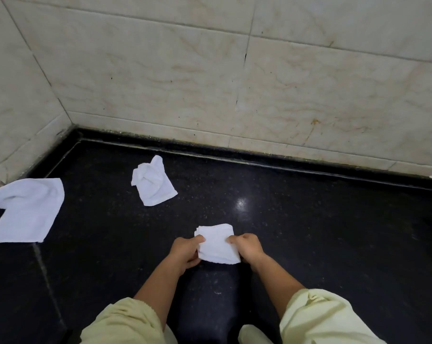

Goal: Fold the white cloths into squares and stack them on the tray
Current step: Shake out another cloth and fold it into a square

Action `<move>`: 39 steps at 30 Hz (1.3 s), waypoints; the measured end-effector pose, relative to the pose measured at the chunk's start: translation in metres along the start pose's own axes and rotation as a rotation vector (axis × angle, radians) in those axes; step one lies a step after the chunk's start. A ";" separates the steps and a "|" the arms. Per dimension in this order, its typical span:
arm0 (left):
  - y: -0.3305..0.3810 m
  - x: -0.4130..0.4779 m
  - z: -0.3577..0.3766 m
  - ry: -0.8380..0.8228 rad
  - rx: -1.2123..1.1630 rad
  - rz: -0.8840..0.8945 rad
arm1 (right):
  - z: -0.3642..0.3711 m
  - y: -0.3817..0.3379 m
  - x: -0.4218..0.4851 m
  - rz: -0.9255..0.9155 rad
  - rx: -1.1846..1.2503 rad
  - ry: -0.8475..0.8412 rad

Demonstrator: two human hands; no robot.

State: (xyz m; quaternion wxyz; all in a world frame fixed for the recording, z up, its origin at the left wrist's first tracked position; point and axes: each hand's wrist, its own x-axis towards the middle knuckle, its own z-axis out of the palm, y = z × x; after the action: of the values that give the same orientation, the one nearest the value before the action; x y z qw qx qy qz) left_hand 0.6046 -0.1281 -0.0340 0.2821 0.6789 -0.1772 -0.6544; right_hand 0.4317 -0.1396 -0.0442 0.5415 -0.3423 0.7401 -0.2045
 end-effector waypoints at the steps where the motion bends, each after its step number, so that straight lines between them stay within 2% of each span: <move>1: 0.001 -0.001 -0.001 -0.016 -0.012 -0.019 | 0.000 -0.003 -0.001 0.034 0.070 -0.022; 5: 0.009 -0.010 -0.006 -0.119 -0.049 -0.063 | -0.009 -0.005 -0.010 0.133 0.347 -0.174; 9: 0.019 -0.016 -0.005 -0.269 0.001 -0.002 | -0.019 -0.002 -0.018 0.163 0.639 -0.306; 13: 0.024 -0.019 0.009 -0.377 0.100 0.083 | -0.037 0.006 -0.025 0.131 0.849 -0.321; 18: 0.027 -0.027 0.051 -0.491 0.132 0.157 | -0.083 0.022 -0.035 0.086 0.864 -0.259; 25: 0.029 -0.059 0.149 -0.577 0.158 0.195 | -0.191 0.045 -0.057 -0.047 0.729 -0.158; 32: 0.010 -0.121 0.290 -0.619 0.186 0.250 | -0.337 0.078 -0.097 -0.204 0.738 -0.076; 39: -0.006 -0.183 0.436 -0.739 0.238 0.332 | -0.482 0.121 -0.135 -0.281 0.766 0.107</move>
State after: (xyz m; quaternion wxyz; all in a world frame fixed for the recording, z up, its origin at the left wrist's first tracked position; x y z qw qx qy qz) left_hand 0.1579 -0.0782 0.1135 0.2206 0.3886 -0.4477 -0.7745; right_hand -0.0322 0.0084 0.1220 0.5575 -0.2026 0.5833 -0.5549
